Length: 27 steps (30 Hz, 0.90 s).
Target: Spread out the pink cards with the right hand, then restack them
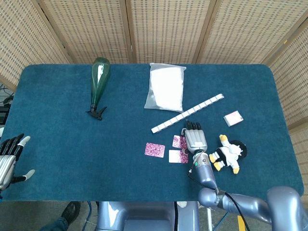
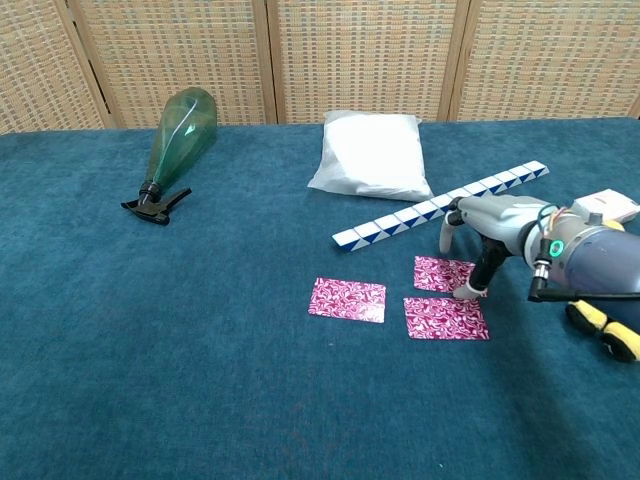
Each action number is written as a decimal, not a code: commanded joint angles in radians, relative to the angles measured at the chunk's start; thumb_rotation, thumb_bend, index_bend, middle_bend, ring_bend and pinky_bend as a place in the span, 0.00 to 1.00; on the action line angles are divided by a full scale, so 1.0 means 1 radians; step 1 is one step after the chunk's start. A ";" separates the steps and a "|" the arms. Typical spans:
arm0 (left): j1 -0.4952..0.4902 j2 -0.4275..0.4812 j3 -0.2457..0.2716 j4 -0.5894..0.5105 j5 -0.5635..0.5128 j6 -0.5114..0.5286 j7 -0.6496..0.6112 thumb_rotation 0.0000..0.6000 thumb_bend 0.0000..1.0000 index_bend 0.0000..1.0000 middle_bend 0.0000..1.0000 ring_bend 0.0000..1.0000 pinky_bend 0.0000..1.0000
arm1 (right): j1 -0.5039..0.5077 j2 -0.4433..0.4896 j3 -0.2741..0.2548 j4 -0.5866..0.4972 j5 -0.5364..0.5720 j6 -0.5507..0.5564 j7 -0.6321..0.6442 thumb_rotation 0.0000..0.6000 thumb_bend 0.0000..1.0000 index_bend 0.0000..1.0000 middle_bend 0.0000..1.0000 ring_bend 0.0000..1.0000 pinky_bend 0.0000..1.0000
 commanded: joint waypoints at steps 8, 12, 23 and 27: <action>0.000 0.001 0.000 -0.002 -0.002 -0.002 -0.001 1.00 0.22 0.00 0.00 0.00 0.00 | 0.002 -0.017 -0.002 0.032 0.000 -0.009 0.000 1.00 0.23 0.33 0.00 0.00 0.04; 0.000 0.001 0.000 -0.002 -0.002 -0.002 -0.001 1.00 0.22 0.00 0.00 0.00 0.00 | 0.004 -0.017 0.001 0.037 0.006 -0.013 -0.003 1.00 0.23 0.33 0.00 0.00 0.04; 0.000 0.000 -0.001 -0.003 -0.003 -0.001 0.002 1.00 0.22 0.00 0.00 0.00 0.00 | -0.001 -0.017 0.002 0.039 -0.006 -0.020 0.013 1.00 0.30 0.50 0.00 0.00 0.04; 0.000 0.000 -0.001 -0.003 -0.003 -0.001 0.003 1.00 0.22 0.00 0.00 0.00 0.00 | -0.003 -0.018 -0.002 0.038 -0.013 -0.024 0.020 1.00 0.31 0.50 0.00 0.00 0.04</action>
